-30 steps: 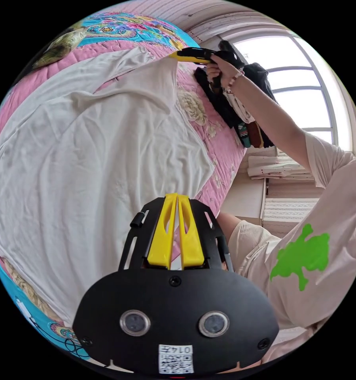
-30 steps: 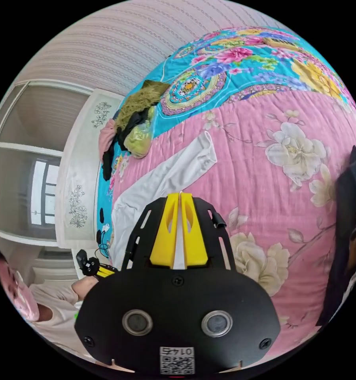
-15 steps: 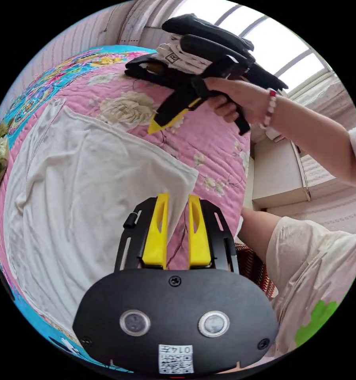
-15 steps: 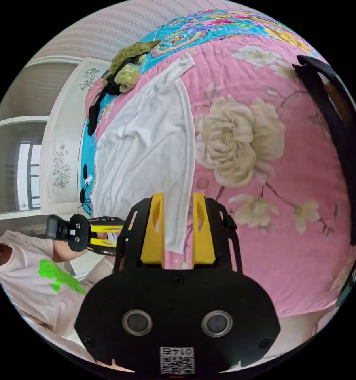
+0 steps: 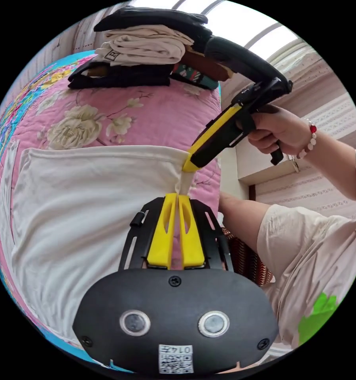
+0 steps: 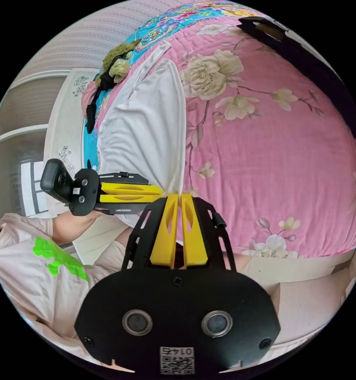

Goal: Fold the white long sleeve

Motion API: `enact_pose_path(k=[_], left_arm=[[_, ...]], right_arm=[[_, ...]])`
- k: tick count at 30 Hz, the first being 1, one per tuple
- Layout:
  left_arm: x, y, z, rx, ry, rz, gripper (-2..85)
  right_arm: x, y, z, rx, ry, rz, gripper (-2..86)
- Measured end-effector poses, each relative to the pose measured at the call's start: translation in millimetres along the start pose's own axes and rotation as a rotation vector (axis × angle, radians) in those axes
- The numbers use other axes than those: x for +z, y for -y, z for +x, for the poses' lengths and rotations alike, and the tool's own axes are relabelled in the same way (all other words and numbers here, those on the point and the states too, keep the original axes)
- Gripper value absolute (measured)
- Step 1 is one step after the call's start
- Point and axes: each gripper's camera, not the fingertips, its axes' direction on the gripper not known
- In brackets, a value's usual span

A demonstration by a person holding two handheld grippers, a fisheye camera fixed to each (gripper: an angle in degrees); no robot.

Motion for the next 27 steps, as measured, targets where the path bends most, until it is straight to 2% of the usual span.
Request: enact_pose_path(k=[4, 7, 9, 10, 12, 16, 18, 21, 24, 26, 27], left_arm=[[18.3, -17.0, -12.1, -0.090, -0.136, -0.069, 4.9], [-4.8, -54.8, -19.6, -0.131, -0.161, 0.028, 6.7], [-30.8, -100.7, -31.5, -0.236, -0.112, 0.100, 6.1], [-37.9, -114.5, -35.4, -0.275, -0.094, 0.122, 5.9], [-63.3, -176.3, -53.7, -0.461, 0.007, 0.179, 5.0], [-87.1, -286.0, -85.0, -0.814, 0.234, 0.120, 4.6], [-96.9, -357.2, -99.6, -1.029, 0.286, 0.099, 4.3], [-107.7, -421.7, -103.2, -1.188, 0.313, 0.151, 3.5], [-110.3, -461.0, -102.9, -1.255, 0.322, 0.169, 3.0], [-108.0, -475.3, -103.7, -1.261, 0.338, 0.161, 2.7], [-105.0, -482.8, -105.6, -1.263, 0.346, 0.146, 2.6]], right_arm=[[32.9, -15.0, 31.4, 0.076, 0.005, -0.075, 5.6], [21.2, -17.5, 45.5, 0.131, 0.019, -0.055, 7.5], [-1.8, -10.6, 46.5, 0.137, -0.025, 0.052, 6.7], [-18.7, 1.3, 40.7, 0.093, -0.025, 0.152, 6.0], [-35.9, 32.4, 26.9, -0.001, 0.011, 0.227, 5.8], [-45.3, 127.4, -13.1, -0.212, -0.044, 0.293, 6.4], [-39.6, 166.5, -21.2, -0.247, -0.047, 0.289, 6.7], [-31.1, 219.0, -16.0, -0.210, -0.049, 0.259, 8.5], [-23.9, 245.8, -6.6, -0.196, -0.148, 0.180, 9.5], [-21.8, 249.6, -5.0, -0.233, -0.210, 0.143, 7.6], [-24.6, 249.2, -3.7, -0.251, -0.247, 0.133, 4.0]])
